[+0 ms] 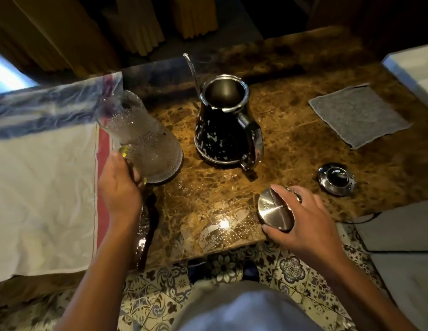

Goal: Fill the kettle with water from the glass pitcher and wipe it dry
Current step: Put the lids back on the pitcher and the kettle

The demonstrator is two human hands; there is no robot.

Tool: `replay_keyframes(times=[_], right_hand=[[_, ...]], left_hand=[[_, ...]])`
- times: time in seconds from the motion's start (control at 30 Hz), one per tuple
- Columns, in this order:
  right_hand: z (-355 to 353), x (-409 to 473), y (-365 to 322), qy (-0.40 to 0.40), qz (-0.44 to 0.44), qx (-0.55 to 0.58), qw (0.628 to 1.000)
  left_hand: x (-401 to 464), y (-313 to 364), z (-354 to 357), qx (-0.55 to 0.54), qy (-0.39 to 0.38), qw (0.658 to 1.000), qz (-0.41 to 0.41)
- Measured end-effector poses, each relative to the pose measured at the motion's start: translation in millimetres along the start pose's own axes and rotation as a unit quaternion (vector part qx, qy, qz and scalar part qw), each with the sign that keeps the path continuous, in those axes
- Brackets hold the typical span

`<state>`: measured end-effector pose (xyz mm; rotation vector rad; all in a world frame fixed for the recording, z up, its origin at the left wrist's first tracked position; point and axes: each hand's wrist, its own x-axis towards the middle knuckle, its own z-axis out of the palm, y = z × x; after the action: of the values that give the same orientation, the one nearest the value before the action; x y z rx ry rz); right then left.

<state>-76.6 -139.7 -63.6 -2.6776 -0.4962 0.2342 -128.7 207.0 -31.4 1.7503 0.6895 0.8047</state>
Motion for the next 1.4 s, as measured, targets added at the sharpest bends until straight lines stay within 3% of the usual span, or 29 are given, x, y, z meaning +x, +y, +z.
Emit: replay_keyframes(times=[0.17, 0.4, 0.67, 1.0, 1.17, 1.4], right_hand=[[-1.5, 8.2, -25.1, 0.005, 0.028, -0.026, 0.999], [-3.6, 15.2, -66.5, -0.005, 0.053, -0.055, 0.997], [-40.2, 21.4, -140.8, 0.065, -0.044, 0.052, 0.996], [-62.9, 81.1, -238.4, 0.116, -0.226, 0.163, 0.953], [-56.8, 110.9, -275.9, 0.108, -0.259, 0.166, 0.945], [-59.6, 123.7, -295.6, 0.067, -0.269, 0.15, 0.949]], left_hand=[[3.9, 2.5, -12.2, -0.078, -0.106, 0.991, -0.039], [10.4, -5.8, -19.6, -0.102, -0.168, 0.98, -0.022], [14.2, -10.9, -23.4, -0.114, -0.205, 0.972, -0.01], [16.3, -11.3, -27.3, -0.145, -0.229, 0.963, -0.006], [17.4, -15.9, -27.2, -0.162, -0.234, 0.958, -0.043], [16.4, -18.9, -27.9, -0.135, -0.221, 0.965, -0.028]])
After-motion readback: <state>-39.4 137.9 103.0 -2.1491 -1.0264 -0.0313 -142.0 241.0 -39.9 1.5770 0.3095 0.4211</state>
